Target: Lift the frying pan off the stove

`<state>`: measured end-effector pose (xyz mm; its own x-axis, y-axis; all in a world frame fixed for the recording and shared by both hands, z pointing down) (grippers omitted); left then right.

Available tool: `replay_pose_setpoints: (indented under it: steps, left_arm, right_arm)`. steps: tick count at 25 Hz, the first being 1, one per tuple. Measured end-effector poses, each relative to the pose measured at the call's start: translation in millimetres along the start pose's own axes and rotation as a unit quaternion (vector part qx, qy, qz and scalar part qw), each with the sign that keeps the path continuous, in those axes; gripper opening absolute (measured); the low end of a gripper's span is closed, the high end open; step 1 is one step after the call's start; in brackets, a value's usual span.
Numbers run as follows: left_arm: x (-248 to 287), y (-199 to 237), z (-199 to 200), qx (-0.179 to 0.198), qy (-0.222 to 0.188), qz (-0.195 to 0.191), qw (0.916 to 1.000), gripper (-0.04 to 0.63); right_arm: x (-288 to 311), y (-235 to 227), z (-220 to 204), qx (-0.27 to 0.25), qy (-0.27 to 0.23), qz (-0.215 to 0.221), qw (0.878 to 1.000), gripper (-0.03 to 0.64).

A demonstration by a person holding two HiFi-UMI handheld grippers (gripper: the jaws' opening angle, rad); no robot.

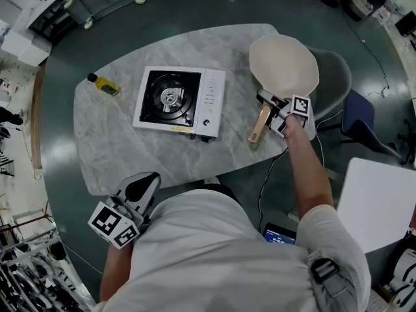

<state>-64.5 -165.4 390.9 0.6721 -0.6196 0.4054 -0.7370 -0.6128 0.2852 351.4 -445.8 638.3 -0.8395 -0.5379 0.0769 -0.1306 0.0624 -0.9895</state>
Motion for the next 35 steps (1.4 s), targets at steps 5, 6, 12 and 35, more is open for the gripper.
replay_pose_setpoints:
  steps: [5,6,12,35]
  left_arm:
    - [2,0,1,-0.002,0.004,-0.001,1.0,0.02]
    - [2,0,1,-0.002,0.005,-0.002,1.0,0.02]
    - [6,-3,1,-0.005,0.009,-0.007,0.9999,0.02]
    - [6,-3,-3,0.005,0.001,-0.051,0.9987,0.02]
  right_arm:
    - [0,-6,-4,0.004,-0.001,-0.008,1.0,0.189]
    - [-1,-8,-4,0.004,-0.001,-0.009,1.0,0.189]
    - [-2,-14,-11,0.011,0.0,-0.006,1.0,0.187]
    - [-26,-1,-17,-0.011,-0.058,-0.07,0.996,0.338]
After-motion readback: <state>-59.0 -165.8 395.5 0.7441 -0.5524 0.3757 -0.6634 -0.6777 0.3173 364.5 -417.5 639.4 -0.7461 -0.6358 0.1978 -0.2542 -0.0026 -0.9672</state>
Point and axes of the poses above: the fingertips, and each gripper's own axes: x forward along the fingers, y to its left, z out of its top, the point moved 8 cm from there along -x, backward along the fingers
